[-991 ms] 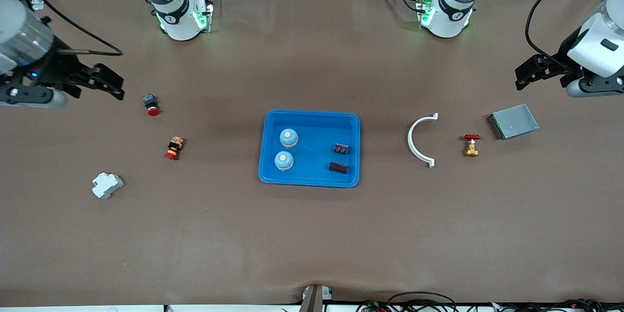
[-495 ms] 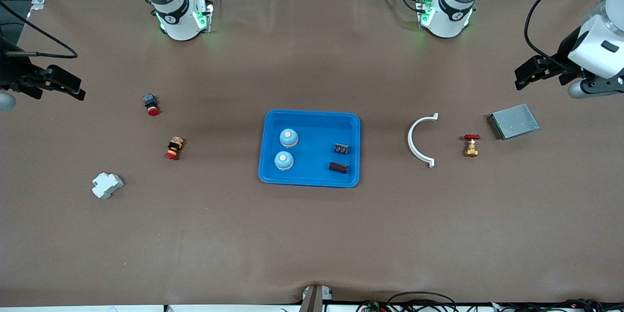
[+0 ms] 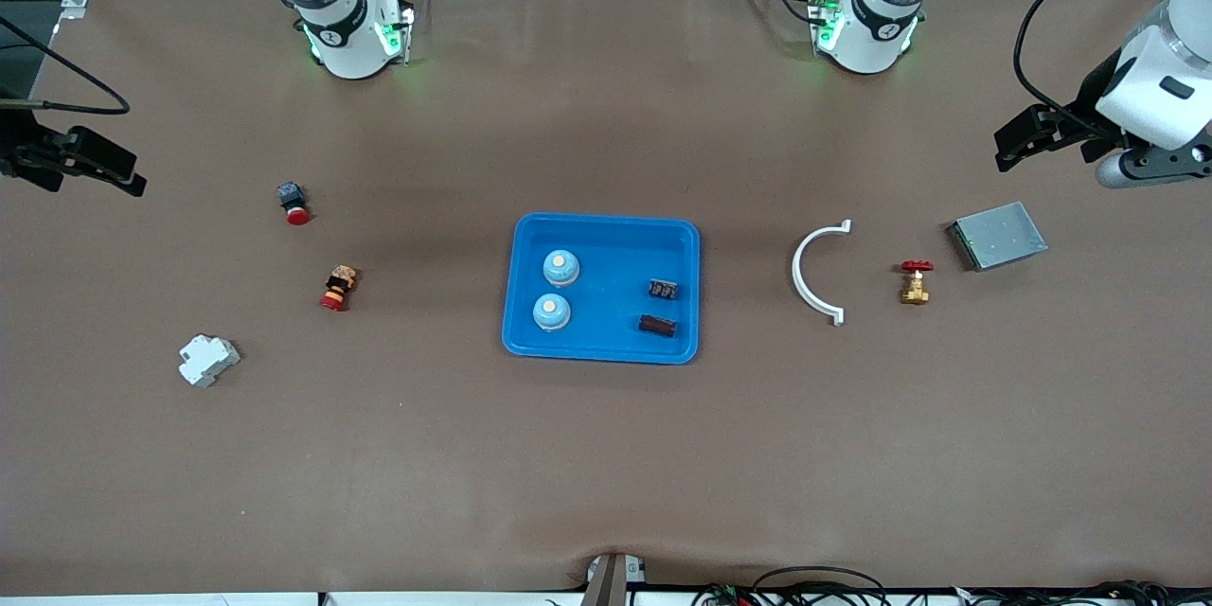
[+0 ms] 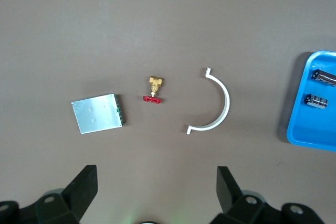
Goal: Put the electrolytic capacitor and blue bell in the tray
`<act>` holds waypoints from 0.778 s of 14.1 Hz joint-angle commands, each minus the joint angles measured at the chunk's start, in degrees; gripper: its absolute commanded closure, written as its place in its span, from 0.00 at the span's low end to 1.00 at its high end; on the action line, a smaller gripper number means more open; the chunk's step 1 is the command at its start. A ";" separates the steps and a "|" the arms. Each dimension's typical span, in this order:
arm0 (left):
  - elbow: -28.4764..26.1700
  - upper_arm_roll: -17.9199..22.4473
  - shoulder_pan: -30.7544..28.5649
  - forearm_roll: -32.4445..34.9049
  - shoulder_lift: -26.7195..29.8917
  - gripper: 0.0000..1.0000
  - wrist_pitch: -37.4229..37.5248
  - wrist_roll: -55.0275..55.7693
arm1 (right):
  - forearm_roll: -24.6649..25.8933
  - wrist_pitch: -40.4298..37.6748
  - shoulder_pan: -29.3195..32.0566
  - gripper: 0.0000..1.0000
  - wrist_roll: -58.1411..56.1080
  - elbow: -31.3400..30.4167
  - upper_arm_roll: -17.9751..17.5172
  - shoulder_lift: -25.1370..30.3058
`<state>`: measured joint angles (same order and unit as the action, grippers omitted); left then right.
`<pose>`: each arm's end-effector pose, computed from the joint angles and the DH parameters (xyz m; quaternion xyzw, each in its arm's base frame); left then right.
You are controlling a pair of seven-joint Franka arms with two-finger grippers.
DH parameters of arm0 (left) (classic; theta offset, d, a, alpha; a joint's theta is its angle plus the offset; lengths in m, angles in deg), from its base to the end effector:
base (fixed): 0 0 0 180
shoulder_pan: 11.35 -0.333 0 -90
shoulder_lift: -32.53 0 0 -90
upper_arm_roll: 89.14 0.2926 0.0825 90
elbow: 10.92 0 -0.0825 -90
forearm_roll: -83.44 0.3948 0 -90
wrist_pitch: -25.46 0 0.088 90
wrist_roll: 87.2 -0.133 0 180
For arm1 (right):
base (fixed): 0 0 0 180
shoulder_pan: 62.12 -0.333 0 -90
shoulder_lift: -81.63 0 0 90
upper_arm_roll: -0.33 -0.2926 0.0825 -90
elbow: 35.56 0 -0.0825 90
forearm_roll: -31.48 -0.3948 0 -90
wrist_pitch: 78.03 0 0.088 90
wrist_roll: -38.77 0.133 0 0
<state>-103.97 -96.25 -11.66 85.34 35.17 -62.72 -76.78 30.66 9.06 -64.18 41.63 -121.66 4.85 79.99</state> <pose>0.5437 -0.0616 0.5723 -0.9991 -0.0319 0.0165 0.0221 0.5681 -0.0218 0.5872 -0.9989 0.0461 0.0056 0.0060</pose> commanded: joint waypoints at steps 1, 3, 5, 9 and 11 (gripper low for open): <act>1.12 -0.45 -0.75 -0.84 -0.19 0.00 -0.15 -4.43 | -0.06 -1.66 1.44 0.00 -0.66 0.24 -0.13 0.59; 1.03 -0.27 -0.66 -1.02 -0.19 0.00 -0.85 -4.09 | -0.32 -1.75 2.40 0.00 -0.75 0.33 -0.22 1.02; 1.12 -0.10 -0.75 -1.11 -0.53 0.00 -0.94 -3.83 | -0.41 -1.23 2.76 0.00 -0.75 -0.20 -0.31 1.73; 2.08 -0.10 -0.48 -1.20 -1.15 0.00 -0.86 -3.22 | -0.58 -1.23 2.76 0.00 -1.01 -0.46 -0.48 2.44; 3.05 -0.10 -0.66 -1.11 -1.94 0.00 -0.86 -3.39 | -0.59 -1.32 2.23 0.00 -1.72 -0.46 -0.57 2.43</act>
<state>-103.27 -96.24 -11.87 85.34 34.75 -63.85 -79.55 30.61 8.08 -62.35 40.95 -121.51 4.91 81.51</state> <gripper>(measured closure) 0.000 0.000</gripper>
